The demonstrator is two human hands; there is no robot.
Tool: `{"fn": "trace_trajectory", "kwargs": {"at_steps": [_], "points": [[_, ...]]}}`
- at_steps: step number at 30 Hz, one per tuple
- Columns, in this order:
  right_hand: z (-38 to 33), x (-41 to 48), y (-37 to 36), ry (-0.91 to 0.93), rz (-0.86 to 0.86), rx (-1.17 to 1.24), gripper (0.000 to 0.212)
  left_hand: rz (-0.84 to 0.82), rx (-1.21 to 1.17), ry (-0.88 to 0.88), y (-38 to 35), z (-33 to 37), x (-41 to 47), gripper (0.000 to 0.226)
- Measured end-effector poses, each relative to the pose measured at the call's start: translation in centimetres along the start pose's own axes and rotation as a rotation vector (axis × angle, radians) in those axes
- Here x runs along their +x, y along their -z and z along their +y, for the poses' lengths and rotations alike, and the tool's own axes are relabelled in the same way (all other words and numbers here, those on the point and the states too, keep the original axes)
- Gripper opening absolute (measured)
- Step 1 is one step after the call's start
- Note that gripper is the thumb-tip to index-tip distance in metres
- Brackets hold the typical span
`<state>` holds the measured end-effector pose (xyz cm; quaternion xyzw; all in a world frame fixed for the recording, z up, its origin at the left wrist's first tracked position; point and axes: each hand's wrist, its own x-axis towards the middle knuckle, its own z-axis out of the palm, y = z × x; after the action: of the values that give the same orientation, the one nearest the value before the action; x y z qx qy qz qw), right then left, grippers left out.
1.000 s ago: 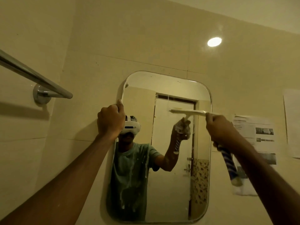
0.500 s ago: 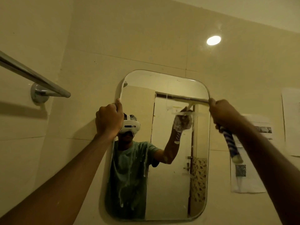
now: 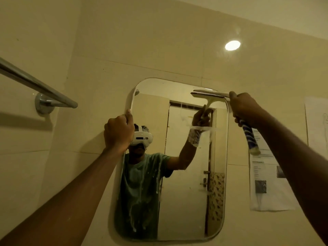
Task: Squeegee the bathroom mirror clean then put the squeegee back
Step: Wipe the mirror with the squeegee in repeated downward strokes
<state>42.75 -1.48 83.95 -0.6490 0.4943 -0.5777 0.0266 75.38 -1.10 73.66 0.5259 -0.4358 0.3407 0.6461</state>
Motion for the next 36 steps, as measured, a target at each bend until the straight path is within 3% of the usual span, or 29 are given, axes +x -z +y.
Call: {"fn": "trace_trajectory", "kwargs": {"at_steps": [9,18,21,27,36], "points": [[7.4,-9.5,-3.5,-0.039,-0.173,-0.042,0.049,0.019,0.000,0.028,-0.1,0.2,-0.4,0.057],[1.4,-1.5,-0.7,0.029,0.008,0.000,0.042,-0.002,0.009,0.027,-0.1,-0.1,-0.4,0.058],[4.2,-4.6,-2.6,0.100,-0.053,-0.061,0.035,0.009,0.021,0.023,-0.3,-0.2,-0.6,0.058],[10.0,-12.7,-5.8,-0.028,-0.124,0.019,0.044,0.009,0.007,0.000,0.3,0.1,-0.7,0.061],[2.9,-2.3,-1.1,0.037,0.027,0.016,0.047,-0.004,-0.001,-0.014,0.4,0.1,-0.7,0.059]]}}
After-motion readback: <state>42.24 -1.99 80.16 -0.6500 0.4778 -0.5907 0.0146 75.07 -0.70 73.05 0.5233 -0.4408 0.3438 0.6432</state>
